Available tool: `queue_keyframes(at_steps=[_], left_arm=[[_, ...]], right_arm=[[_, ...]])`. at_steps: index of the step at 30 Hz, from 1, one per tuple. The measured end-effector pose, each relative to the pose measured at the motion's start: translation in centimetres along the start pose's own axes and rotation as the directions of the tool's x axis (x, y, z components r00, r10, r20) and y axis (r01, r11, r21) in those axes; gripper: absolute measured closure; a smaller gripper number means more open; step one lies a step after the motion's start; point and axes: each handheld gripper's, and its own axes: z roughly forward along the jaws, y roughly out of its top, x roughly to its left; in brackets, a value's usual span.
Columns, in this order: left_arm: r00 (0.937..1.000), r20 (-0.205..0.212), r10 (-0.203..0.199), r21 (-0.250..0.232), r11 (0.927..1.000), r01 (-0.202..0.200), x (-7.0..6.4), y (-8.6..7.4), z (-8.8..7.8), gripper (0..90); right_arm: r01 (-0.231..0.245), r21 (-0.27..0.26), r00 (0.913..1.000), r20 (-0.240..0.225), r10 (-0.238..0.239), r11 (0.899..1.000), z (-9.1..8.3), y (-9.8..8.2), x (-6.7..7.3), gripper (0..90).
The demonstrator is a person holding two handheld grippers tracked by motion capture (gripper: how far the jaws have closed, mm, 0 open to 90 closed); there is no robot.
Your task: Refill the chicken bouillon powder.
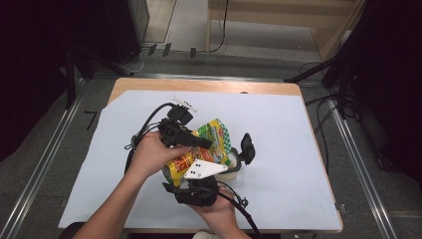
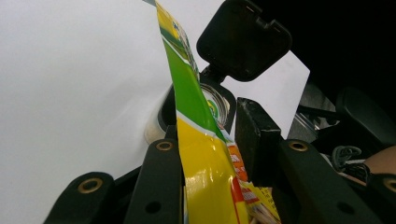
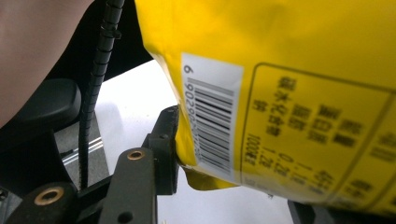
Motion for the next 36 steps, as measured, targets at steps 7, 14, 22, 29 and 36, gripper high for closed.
queue_keyframes(at_steps=[7, 14, 22, 29, 36], left_arm=[[1.0000, -0.004, -0.001, -0.005, 1.0000, 0.001, 0.18, -0.28, 0.24, 72.4], [0.9999, 0.006, -0.011, -0.008, 0.9999, 0.011, 0.50, -0.37, 0.39, 73.4], [1.0000, 0.007, -0.007, -0.018, 0.9998, 0.007, 0.37, -0.38, 0.39, 73.0], [0.9998, 0.013, -0.014, -0.033, 0.9993, 0.015, 0.30, -0.40, 0.17, 69.4], [0.9997, 0.019, -0.018, -0.027, 0.9995, 0.018, 0.01, -0.48, -0.04, 64.2]], right_arm=[[0.016, 0.028, 0.9999, -0.003, -0.016, 0.999, 0.24, -0.18, -0.03, 55.9], [0.033, 0.049, 0.9994, 0.011, -0.034, 0.998, 0.30, -0.24, -0.06, 58.8], [0.043, 0.053, 0.9988, 0.021, -0.044, 0.998, 0.39, -0.20, 0.06, 59.9], [0.005, 0.029, 0.9999, 0.012, -0.005, 1.000, 0.11, -0.07, -0.13, 60.3], [-0.015, 0.012, 0.9999, 0.007, 0.015, 1.000, -0.14, -0.02, -0.28, 60.5]])
